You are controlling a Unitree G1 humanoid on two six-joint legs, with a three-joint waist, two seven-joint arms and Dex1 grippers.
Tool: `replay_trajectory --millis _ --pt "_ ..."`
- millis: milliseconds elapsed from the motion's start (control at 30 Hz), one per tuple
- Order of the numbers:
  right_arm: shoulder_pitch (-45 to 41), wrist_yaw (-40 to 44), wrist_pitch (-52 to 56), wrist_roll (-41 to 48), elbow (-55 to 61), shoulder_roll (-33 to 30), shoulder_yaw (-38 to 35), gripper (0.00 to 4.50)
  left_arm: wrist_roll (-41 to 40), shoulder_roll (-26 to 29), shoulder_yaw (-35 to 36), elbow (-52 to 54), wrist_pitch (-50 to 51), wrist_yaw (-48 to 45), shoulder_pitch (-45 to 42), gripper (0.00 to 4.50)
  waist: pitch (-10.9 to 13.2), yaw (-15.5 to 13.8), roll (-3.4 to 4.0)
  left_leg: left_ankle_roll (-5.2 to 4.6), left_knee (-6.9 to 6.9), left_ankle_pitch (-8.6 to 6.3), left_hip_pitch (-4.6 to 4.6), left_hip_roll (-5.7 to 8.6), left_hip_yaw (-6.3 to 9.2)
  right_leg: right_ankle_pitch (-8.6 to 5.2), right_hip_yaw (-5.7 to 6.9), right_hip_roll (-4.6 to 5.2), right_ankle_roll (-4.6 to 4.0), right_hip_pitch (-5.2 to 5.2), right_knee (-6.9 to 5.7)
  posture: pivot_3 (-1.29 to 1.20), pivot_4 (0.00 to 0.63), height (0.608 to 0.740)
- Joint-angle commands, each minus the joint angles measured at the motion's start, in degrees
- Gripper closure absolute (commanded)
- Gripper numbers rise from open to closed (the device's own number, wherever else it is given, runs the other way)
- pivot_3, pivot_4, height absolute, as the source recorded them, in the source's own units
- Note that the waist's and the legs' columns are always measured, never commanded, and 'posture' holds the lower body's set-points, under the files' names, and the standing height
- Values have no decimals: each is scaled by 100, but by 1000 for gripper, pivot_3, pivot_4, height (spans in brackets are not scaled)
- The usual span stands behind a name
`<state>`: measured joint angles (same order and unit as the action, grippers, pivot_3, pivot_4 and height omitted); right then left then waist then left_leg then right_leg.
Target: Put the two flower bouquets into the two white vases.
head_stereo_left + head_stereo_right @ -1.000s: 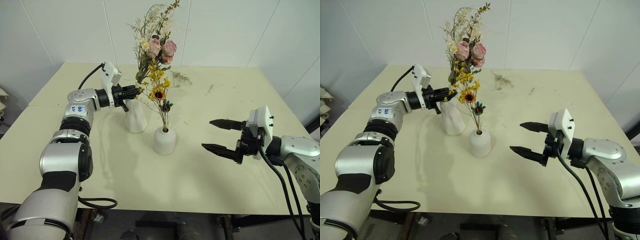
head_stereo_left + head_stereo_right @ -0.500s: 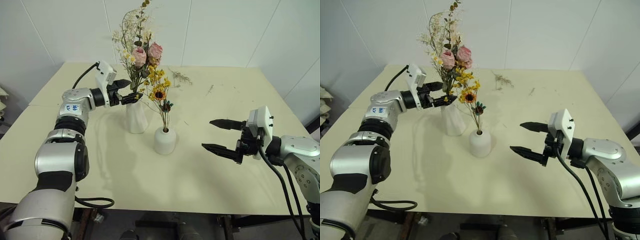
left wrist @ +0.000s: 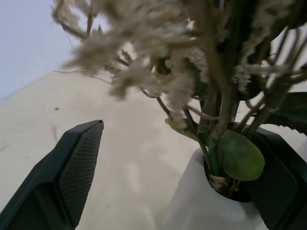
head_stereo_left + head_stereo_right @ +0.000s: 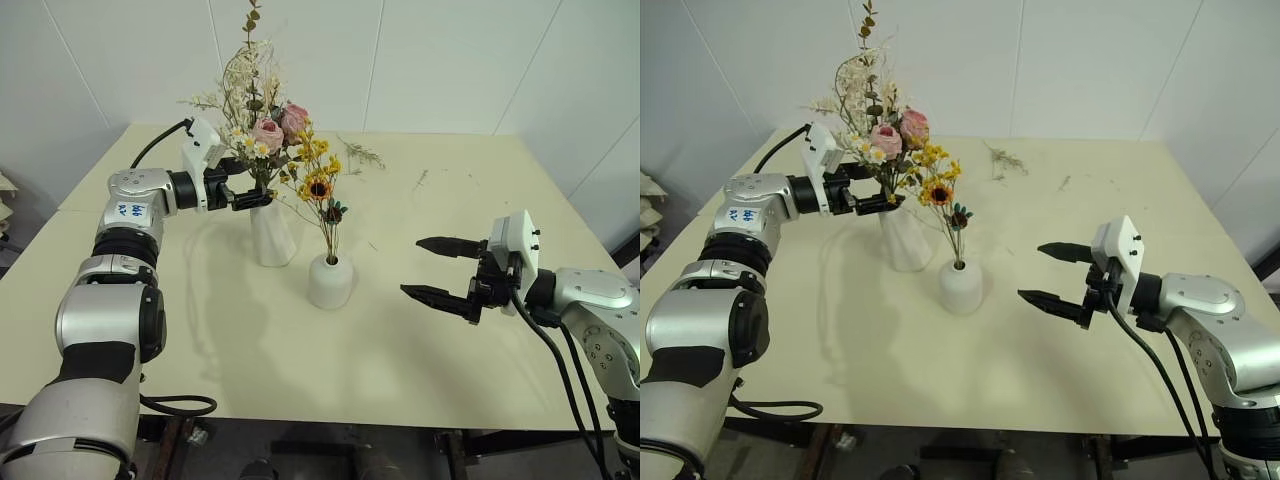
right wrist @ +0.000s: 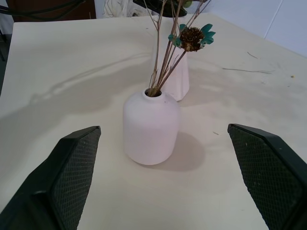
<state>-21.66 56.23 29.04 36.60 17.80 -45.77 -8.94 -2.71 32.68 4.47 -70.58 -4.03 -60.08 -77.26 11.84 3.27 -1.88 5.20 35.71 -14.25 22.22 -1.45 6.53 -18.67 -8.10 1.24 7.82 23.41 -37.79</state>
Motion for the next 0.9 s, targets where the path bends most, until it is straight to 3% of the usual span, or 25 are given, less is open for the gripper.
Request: replay_trajectory --millis 33,233,667,900 --pt "-95 57 -101 26 76 8 -60 0 33 117 21 2 20 -108 -73 75 0 0 0 0 -1 0 0 0 0 0 0 0 0 0 0 0 150 740" --pt "-102 97 -101 8 42 -27 -76 0 14 273 -22 125 158 -661 -161 75 0 15 0 0 -7 0 0 0 0 0 0 -1 0 2 2 0 150 740" --pt "-160 106 -110 -55 13 19 -27 0 -113 112 179 -6 196 -253 -539 75 1 -9 -1 0 -13 -1 12 0 1 -1 1 1 1 8 15 0 150 740" --pt "-81 54 -84 -55 99 1 -103 0 -35 252 115 82 356 -568 -568 75 1 -4 -1 0 -13 -1 12 0 0 -1 1 0 1 9 15 0 150 740"
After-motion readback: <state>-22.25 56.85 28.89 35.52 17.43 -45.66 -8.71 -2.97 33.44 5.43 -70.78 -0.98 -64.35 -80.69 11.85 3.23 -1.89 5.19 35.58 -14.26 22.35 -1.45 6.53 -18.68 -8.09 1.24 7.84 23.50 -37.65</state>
